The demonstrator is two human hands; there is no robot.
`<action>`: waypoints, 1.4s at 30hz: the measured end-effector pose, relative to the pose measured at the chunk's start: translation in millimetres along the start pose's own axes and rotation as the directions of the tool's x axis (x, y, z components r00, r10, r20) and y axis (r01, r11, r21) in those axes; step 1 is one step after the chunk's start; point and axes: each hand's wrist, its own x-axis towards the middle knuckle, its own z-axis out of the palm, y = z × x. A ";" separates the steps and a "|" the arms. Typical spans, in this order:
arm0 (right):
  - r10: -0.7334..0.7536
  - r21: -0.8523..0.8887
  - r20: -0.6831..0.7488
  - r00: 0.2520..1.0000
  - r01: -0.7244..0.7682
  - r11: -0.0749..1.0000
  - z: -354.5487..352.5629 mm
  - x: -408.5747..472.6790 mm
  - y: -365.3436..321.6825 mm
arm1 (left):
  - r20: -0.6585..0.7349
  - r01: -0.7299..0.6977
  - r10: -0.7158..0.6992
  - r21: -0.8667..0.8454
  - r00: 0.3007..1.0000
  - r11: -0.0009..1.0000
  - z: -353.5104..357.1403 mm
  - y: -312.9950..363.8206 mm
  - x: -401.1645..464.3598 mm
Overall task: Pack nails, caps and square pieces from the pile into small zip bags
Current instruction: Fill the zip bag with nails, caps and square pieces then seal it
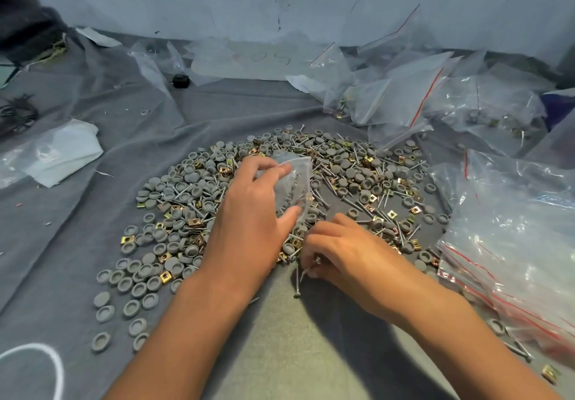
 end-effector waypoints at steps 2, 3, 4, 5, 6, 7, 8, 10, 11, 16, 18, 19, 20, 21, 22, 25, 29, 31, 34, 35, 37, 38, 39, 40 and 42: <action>-0.025 -0.027 0.014 1.000 0.025 0.999 0.5 2.4 -2.4 | 0.002 0.003 -0.003 -0.008 1.000 1.000 0.1 -0.6 -0.5; -0.028 -0.037 0.004 1.000 0.028 0.999 1.2 2.2 -1.9 | 0.002 0.004 -0.003 -0.013 1.000 1.000 -0.1 -0.7 -0.8; -0.024 -0.034 -0.004 1.000 0.023 0.999 1.5 0.9 -1.8 | 0.001 0.004 -0.004 -0.017 1.000 1.000 -0.1 -0.7 -1.0; -0.017 -0.009 -0.018 1.000 0.017 1.000 1.7 -0.7 -0.8 | -0.001 0.004 -0.004 -0.021 1.000 1.000 -0.3 -0.9 -1.0; -0.009 0.029 -0.033 0.999 0.010 1.000 1.7 -2.0 0.4 | -0.004 0.004 -0.004 -0.026 1.000 1.000 -0.5 -1.0 -0.7; -0.008 0.069 -0.059 0.998 0.012 0.998 2.5 -3.1 2.6 | -0.006 0.003 -0.003 -0.032 1.000 0.999 -0.6 -1.1 -0.3; 0.006 0.098 -0.087 0.996 0.003 0.995 2.5 -3.5 3.6 | -0.007 0.001 -0.002 -0.037 1.000 0.999 -0.7 -1.1 -0.1; 0.047 0.159 -0.159 0.986 -0.022 0.987 2.0 -2.4 7.7 | -0.007 0.002 -0.002 -0.041 1.000 0.999 -0.9 -1.3 0.2; 0.080 0.209 -0.200 0.976 -0.037 0.977 -0.1 -0.6 9.5 | -0.004 0.001 -0.001 -0.037 1.000 0.999 -0.9 -1.7 0.1; 0.227 0.534 -0.415 0.881 0.033 0.845 -17.0 3.5 8.1 | 0.059 -0.043 0.046 -0.042 0.997 0.998 2.3 -3.0 -0.4; 0.231 0.541 -0.503 0.833 0.094 0.836 -20.3 6.7 1.9 | 0.085 -0.065 0.068 -0.035 0.994 0.997 4.0 -2.3 -1.3; 0.222 0.508 -0.540 0.812 0.104 0.855 -20.4 9.7 -1.4 | 0.092 -0.071 0.074 -0.031 0.993 0.997 4.8 -2.1 -1.7; 0.212 0.466 -0.566 0.796 0.097 0.879 -19.6 13.1 -4.2 | 0.096 -0.073 0.075 -0.033 0.993 0.997 5.5 -2.1 -1.8; 0.206 0.428 -0.582 0.787 0.081 0.900 -18.3 16.6 -6.1 | 0.097 -0.070 0.074 -0.043 0.992 0.997 5.6 -2.2 -1.8; 0.206 0.404 -0.587 0.783 0.063 0.913 -16.6 19.4 -7.6 | 0.097 -0.065 0.071 -0.056 0.993 0.996 5.5 -2.2 -1.5; 0.199 0.385 -0.585 0.786 0.053 0.921 -12.8 21.8 -7.7 | 0.088 -0.040 0.047 -0.086 0.995 0.996 4.6 -2.4 0.4; 0.212 0.373 -0.573 0.791 0.021 0.928 -12.1 13.5 -0.4 | 0.060 0.004 -0.001 -0.065 0.998 0.998 3.3 -4.7 1.4; 0.276 0.381 -0.396 0.876 -0.117 0.917 -8.3 8.9 5.2 | 0.045 0.022 -0.019 -0.057 0.999 0.998 2.6 -5.6 1.3; 0.225 0.203 -0.130 0.966 -0.196 0.959 5.9 4.0 6.3 | 0.043 0.025 -0.023 -0.043 0.999 0.999 2.3 -5.2 1.5; 0.188 0.151 -0.099 0.977 -0.172 0.973 9.7 3.6 4.8 | 0.044 0.023 -0.021 -0.044 0.999 0.999 2.7 -5.3 1.8; 0.162 0.103 -0.097 0.982 -0.152 0.983 12.0 4.2 1.8 | 0.046 0.025 -0.023 -0.048 0.999 0.999 3.0 -5.8 2.1; 0.162 0.083 -0.099 0.982 -0.154 0.985 11.8 4.8 1.2 | 0.048 0.029 -0.026 -0.049 0.999 0.998 2.8 -6.1 2.0; 0.162 0.066 -0.099 0.982 -0.156 0.986 11.1 5.4 0.7 | 0.047 0.032 -0.029 -0.050 0.998 0.998 2.6 -6.4 1.9; 0.163 0.057 -0.094 0.982 -0.159 0.986 10.6 5.7 0.5 | 0.045 0.034 -0.031 -0.050 0.999 0.998 2.6 -6.7 1.7; 0.159 0.042 -0.078 0.984 -0.156 0.987 11.0 4.4 0.9 | 0.043 0.034 -0.032 -0.053 0.999 0.998 2.5 -6.9 1.6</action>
